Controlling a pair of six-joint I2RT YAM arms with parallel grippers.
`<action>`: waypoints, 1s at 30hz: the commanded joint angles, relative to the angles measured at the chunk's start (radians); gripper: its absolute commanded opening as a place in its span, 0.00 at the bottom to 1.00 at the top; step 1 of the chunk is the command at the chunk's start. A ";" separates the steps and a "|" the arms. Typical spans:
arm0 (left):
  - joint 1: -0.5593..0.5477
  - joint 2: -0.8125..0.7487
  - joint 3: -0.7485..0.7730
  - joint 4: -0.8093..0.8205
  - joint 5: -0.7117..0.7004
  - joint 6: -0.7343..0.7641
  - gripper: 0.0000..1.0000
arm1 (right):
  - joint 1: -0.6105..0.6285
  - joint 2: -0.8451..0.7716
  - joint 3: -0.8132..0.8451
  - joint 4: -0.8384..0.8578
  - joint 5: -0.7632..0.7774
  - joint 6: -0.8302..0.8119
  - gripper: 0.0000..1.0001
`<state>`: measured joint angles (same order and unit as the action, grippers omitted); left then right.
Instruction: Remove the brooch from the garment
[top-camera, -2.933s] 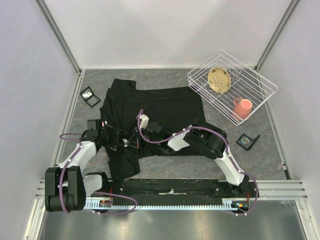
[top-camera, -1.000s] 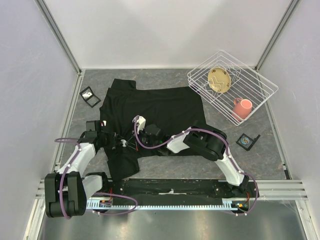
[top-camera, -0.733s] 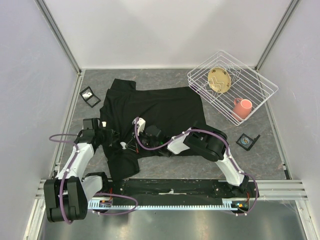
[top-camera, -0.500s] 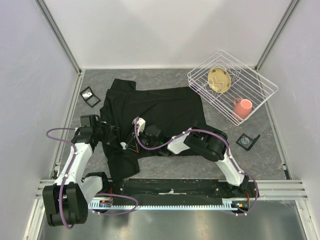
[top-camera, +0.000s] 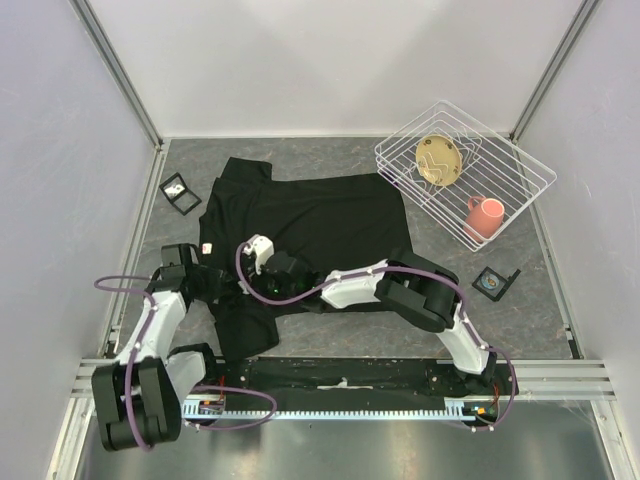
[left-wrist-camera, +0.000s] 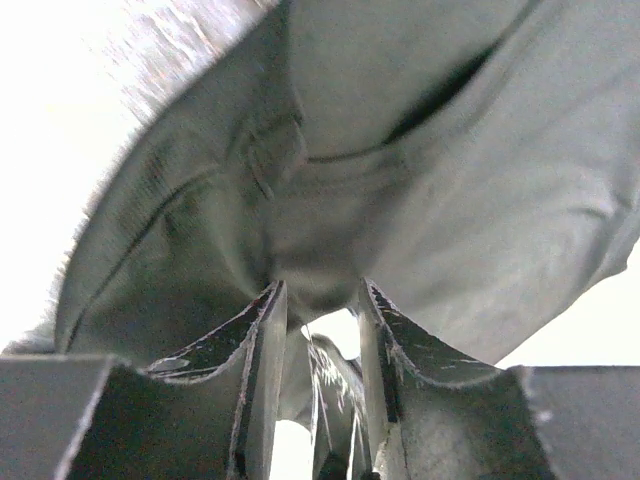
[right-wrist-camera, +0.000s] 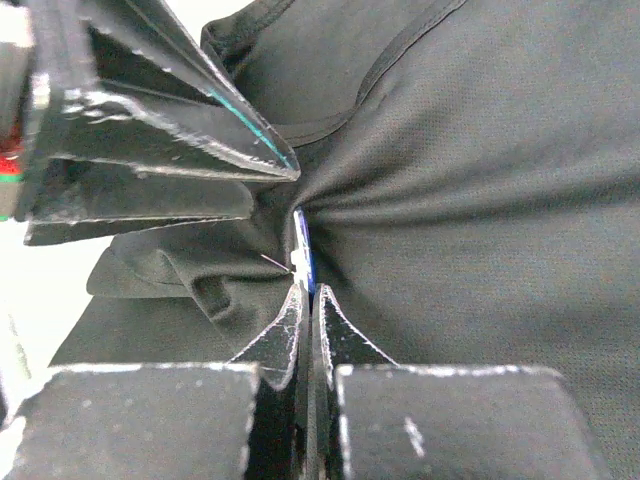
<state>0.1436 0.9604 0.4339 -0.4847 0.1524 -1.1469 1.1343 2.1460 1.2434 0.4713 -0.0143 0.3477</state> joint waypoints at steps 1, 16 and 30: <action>0.077 0.110 0.008 0.092 -0.004 -0.017 0.41 | 0.039 -0.021 0.086 -0.167 0.171 -0.104 0.00; 0.287 0.256 0.045 0.080 -0.039 0.142 0.33 | 0.119 -0.009 0.226 -0.419 0.541 -0.239 0.00; -0.042 -0.136 0.176 0.044 0.081 0.328 0.63 | -0.177 -0.496 -0.206 -0.367 -0.128 -0.023 0.00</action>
<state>0.2459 0.9428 0.5198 -0.4538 0.2230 -0.9550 1.0752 1.8244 1.1713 0.0448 0.1638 0.2443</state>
